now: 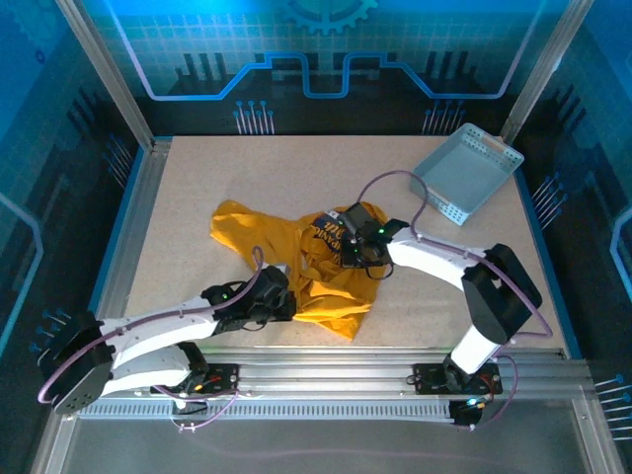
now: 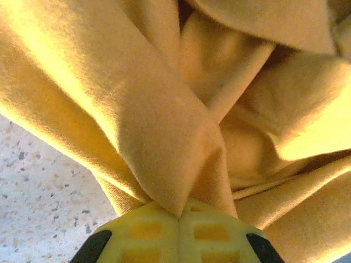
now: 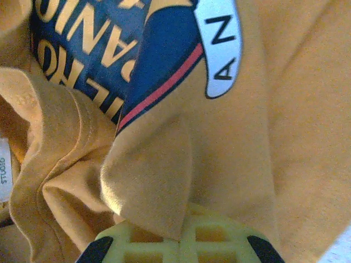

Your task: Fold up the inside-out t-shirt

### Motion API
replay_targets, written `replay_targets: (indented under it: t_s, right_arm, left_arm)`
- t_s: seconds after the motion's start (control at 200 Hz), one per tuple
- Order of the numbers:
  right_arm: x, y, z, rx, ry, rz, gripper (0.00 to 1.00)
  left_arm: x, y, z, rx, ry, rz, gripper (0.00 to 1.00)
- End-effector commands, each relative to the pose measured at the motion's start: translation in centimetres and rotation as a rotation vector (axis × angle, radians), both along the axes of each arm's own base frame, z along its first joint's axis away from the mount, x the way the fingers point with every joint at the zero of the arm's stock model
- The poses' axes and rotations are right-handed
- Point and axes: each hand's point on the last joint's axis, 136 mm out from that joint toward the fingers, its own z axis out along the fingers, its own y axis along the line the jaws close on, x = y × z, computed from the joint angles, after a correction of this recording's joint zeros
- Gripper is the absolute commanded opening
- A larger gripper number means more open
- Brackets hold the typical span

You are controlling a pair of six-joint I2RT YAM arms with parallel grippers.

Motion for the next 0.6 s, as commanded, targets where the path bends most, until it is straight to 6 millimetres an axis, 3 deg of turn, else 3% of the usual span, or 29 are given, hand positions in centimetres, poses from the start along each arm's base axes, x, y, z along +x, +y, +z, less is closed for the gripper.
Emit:
replay_targets:
  t_s: [0.0, 0.065, 0.145, 0.19, 0.435, 0.495, 0.595]
  right_arm:
    - [-0.3, -1.6, 1.8, -0.053, -0.053, -0.015, 0.11]
    - [-0.8, -2.3, 2.8, -0.067, -0.086, -0.013, 0.12]
    - [-0.8, -3.1, 3.7, -0.055, -0.117, -0.026, 0.0]
    - [-0.4, -3.6, 4.0, -0.04, -0.118, -0.039, 0.0]
    - [5.0, -4.8, 10.1, 0.043, -0.227, -0.086, 0.0]
    - [6.5, -5.2, 10.3, 0.042, -0.222, -0.096, 0.0]
    - [8.3, -5.5, 8.9, 0.02, -0.196, -0.105, 0.0]
  left_arm:
    - [-0.1, 0.4, -0.2, 0.004, -0.02, 0.022, 0.05]
    - [-0.4, 0.4, -0.7, 0.007, -0.017, 0.016, 0.05]
    - [-0.7, 0.2, -1.0, 0.006, -0.021, -0.002, 0.05]
    - [-0.9, 0.1, -1.0, 0.012, -0.03, -0.016, 0.05]
    - [-0.4, 1.8, 1.0, 0.016, -0.143, 0.029, 0.05]
    - [-0.4, 2.3, 1.5, -0.004, -0.174, 0.035, 0.07]
    - [-0.8, 2.4, 1.4, -0.005, -0.172, 0.021, 0.07]
